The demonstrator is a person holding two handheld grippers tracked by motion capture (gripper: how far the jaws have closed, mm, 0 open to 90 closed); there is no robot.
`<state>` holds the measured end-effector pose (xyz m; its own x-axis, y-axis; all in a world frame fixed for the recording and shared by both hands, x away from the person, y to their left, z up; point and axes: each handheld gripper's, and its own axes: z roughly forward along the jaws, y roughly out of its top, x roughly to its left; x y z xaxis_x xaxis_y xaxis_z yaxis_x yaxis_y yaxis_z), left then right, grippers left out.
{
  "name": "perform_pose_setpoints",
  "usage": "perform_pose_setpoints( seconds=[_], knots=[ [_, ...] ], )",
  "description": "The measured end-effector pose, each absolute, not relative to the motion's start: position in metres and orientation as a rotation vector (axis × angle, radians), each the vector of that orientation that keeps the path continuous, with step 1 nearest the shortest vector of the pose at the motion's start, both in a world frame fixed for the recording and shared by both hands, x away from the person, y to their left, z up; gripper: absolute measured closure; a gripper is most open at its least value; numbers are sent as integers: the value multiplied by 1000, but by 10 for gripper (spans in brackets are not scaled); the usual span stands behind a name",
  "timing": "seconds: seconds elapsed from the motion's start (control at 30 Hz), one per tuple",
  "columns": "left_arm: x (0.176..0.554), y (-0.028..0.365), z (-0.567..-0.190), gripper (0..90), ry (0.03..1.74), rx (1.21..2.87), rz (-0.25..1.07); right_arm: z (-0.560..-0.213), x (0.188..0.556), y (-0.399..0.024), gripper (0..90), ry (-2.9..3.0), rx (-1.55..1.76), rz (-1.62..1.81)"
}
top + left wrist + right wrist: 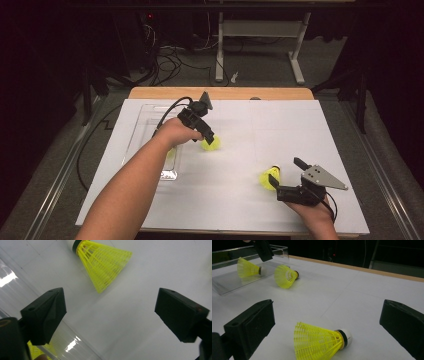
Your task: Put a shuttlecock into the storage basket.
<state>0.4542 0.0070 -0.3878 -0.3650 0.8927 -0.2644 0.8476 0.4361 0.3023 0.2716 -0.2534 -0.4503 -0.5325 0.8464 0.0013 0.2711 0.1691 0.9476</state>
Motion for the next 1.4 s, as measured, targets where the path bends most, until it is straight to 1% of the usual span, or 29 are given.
perform_pose_setpoints(
  seconds=[0.13,0.43,0.53,0.67,0.97,1.4],
  knots=[
    [457,5,-395,184,2303,1487,179,-450,272,-254,4,1906,1054,1371],
    [460,1,-406,348,2324,1485,207,-451,272,-254,4,1907,1054,1371],
    [460,0,-409,408,2316,1508,215,-451,271,-254,4,1909,1053,1371],
    [459,-2,-415,466,2314,1520,235,-451,271,-254,5,1909,1052,1372],
    [461,-6,-422,538,2316,1520,269,-451,271,-254,4,1905,1055,1373],
    [462,-6,-427,650,2317,1516,277,-451,271,-254,4,1908,1054,1374]
  ],
)
